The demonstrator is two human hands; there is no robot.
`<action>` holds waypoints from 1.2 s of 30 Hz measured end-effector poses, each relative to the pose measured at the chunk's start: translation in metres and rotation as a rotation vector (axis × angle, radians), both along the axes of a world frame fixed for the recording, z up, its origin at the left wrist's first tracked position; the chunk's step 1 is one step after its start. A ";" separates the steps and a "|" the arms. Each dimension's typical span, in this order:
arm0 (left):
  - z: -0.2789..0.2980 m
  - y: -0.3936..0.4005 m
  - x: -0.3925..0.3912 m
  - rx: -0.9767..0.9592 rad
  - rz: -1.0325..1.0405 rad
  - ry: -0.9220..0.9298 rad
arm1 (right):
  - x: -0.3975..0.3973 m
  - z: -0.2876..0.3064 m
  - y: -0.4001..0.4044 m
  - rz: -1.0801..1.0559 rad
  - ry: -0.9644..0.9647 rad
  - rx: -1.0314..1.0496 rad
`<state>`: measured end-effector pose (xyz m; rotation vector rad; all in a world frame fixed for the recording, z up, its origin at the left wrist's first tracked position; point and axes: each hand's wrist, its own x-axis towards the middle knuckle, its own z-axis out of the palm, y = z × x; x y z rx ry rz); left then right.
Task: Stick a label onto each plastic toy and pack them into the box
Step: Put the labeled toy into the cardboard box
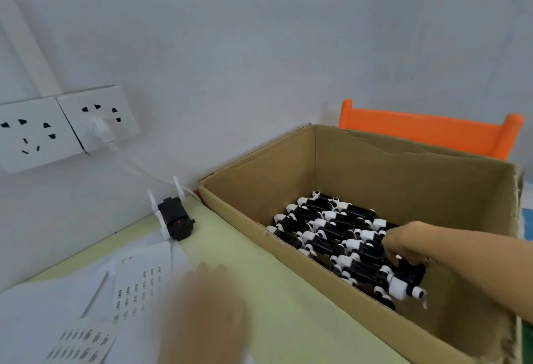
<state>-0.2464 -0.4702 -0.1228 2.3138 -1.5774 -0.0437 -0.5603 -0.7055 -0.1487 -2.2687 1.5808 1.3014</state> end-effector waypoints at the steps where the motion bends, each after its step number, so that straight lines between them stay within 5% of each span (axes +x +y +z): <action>1: 0.000 0.000 0.000 0.004 0.005 -0.007 | 0.003 -0.012 0.002 0.011 0.008 0.019; 10: 0.002 0.007 -0.005 0.031 0.024 -0.056 | 0.018 -0.051 0.023 -0.094 -0.006 0.237; 15: 0.002 0.010 -0.006 0.022 -0.005 -0.025 | 0.030 -0.029 0.026 -0.002 -0.093 0.051; 20: 0.000 0.009 -0.001 0.004 -0.023 0.053 | 0.054 0.036 0.025 0.016 -0.513 -0.253; 23: -0.001 0.011 0.004 -0.100 -0.035 0.237 | 0.077 0.083 0.043 0.063 -0.751 -0.543; 26: -0.002 0.015 0.008 -0.319 -0.004 0.498 | 0.109 0.122 0.084 0.194 -1.189 -0.789; 30: 0.005 0.023 0.011 -0.694 0.085 0.857 | 0.167 0.115 0.175 0.348 -1.604 -0.545; 33: 0.004 0.025 0.017 -0.848 0.212 0.986 | 0.206 0.069 0.228 0.268 -1.560 -0.161; 36: 0.004 0.026 0.021 -0.920 0.241 0.988 | 0.224 0.030 0.248 0.308 -1.415 -0.193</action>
